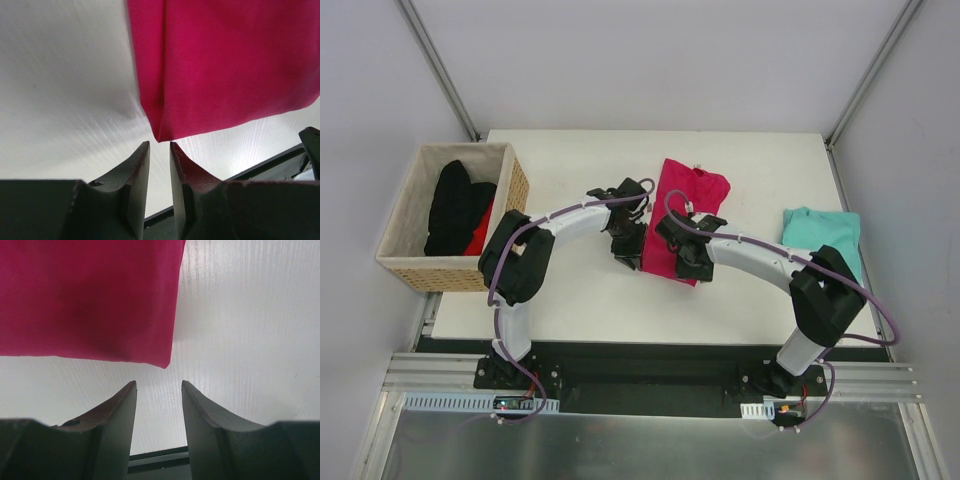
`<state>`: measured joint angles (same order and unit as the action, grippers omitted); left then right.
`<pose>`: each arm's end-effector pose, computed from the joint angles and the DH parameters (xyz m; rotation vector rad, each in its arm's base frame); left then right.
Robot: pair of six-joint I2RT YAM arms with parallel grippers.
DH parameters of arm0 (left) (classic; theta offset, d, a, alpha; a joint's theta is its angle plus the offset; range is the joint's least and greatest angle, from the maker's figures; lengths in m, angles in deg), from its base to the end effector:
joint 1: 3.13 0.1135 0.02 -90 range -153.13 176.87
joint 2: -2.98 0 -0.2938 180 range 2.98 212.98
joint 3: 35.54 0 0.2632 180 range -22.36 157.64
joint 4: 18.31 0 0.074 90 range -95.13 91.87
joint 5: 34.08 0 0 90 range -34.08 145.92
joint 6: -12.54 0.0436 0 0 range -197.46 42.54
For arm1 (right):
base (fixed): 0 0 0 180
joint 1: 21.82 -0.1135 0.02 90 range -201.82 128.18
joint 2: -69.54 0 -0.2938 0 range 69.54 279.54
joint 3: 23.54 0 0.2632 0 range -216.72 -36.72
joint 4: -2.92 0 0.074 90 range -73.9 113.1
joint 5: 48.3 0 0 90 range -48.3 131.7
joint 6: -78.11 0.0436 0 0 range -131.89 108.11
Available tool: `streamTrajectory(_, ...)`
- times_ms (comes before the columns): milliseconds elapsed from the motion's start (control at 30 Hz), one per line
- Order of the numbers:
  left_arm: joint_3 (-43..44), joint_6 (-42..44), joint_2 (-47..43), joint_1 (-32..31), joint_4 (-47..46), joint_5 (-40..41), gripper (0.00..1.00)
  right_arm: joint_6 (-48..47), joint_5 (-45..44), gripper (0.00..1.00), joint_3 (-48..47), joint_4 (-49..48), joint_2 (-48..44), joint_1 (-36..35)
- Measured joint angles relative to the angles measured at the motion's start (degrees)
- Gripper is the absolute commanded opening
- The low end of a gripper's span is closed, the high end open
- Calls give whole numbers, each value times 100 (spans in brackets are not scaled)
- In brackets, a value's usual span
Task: Fold and stack the t-shirts
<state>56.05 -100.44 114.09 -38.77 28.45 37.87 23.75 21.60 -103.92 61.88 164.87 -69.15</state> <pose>0.3337 -0.2559 0.1939 0.4093 2.8262 -0.6887 0.2370 0.2350 0.2277 -0.2077 2.6926 -0.1057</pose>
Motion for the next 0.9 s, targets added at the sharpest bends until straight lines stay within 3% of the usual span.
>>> streamTrajectory(900,315,-11,140,-44,-22,-127,20,2,68,45,83,-57,2,-24)
